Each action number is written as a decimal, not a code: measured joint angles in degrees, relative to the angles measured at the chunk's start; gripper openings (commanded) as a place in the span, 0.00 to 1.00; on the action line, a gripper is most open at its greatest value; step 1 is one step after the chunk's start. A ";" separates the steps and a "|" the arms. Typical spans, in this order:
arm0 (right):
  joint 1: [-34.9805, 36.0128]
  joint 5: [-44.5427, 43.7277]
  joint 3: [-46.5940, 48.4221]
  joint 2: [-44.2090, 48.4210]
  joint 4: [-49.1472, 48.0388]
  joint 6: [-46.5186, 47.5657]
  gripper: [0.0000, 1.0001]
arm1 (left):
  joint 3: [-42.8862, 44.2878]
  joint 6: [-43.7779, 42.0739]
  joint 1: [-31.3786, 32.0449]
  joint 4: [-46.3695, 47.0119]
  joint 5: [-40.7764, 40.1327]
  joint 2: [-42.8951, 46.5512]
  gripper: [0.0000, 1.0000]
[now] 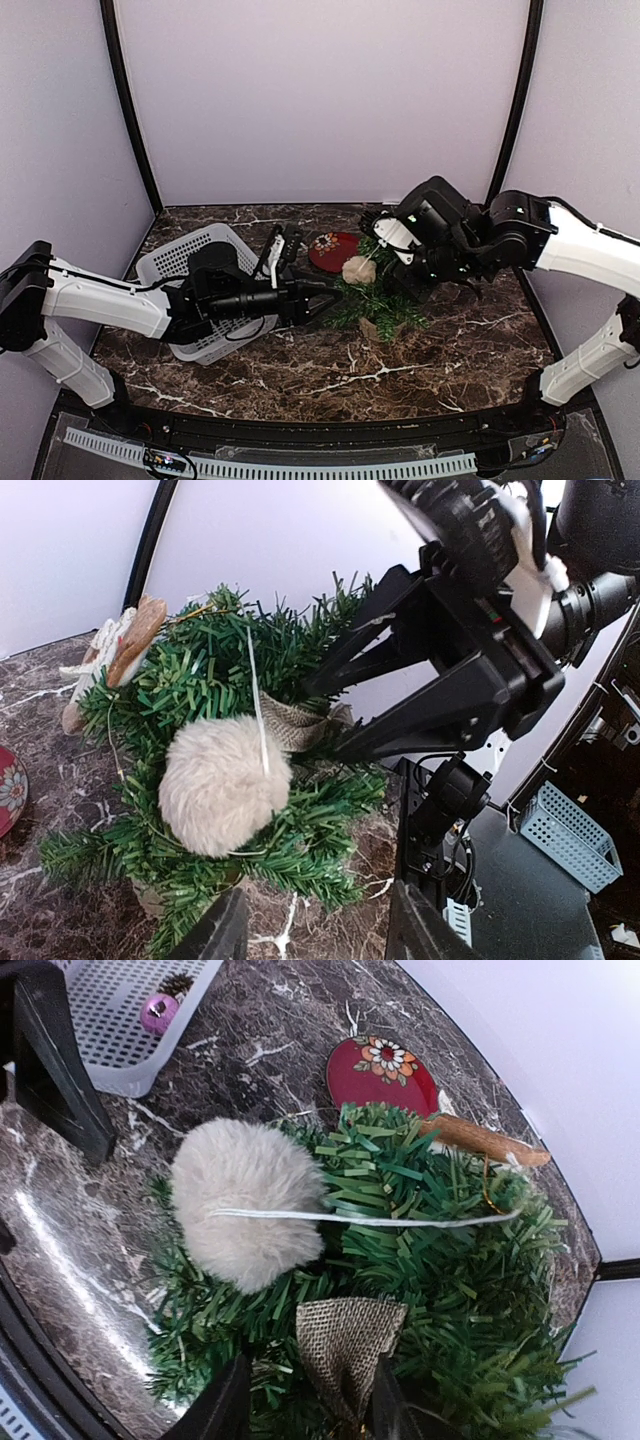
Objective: Decorate the small christmas tree
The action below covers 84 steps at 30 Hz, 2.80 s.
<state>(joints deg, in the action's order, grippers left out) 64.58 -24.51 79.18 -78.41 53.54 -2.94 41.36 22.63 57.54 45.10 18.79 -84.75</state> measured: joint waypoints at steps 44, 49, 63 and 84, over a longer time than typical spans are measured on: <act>-47.15 39.74 -19.98 11.78 -30.45 -18.88 0.54 | 3.63 8.33 -0.68 1.75 -10.34 -11.76 0.40; -47.78 41.92 -20.68 6.99 -33.53 -19.06 0.52 | 3.61 10.05 -2.93 2.40 -10.08 -11.89 0.39; -47.78 48.57 -21.44 -2.82 -40.37 -19.08 0.48 | -2.49 10.60 -3.02 5.22 -7.19 -11.34 0.41; -46.10 56.48 -29.94 -0.09 -42.64 -18.78 0.45 | 8.55 9.49 -3.13 2.08 -8.96 -15.08 0.37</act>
<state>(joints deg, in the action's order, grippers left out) 18.48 31.97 49.23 -78.50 10.90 -21.71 49.91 32.12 54.41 47.18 9.82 -99.83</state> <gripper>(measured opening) 0.447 0.379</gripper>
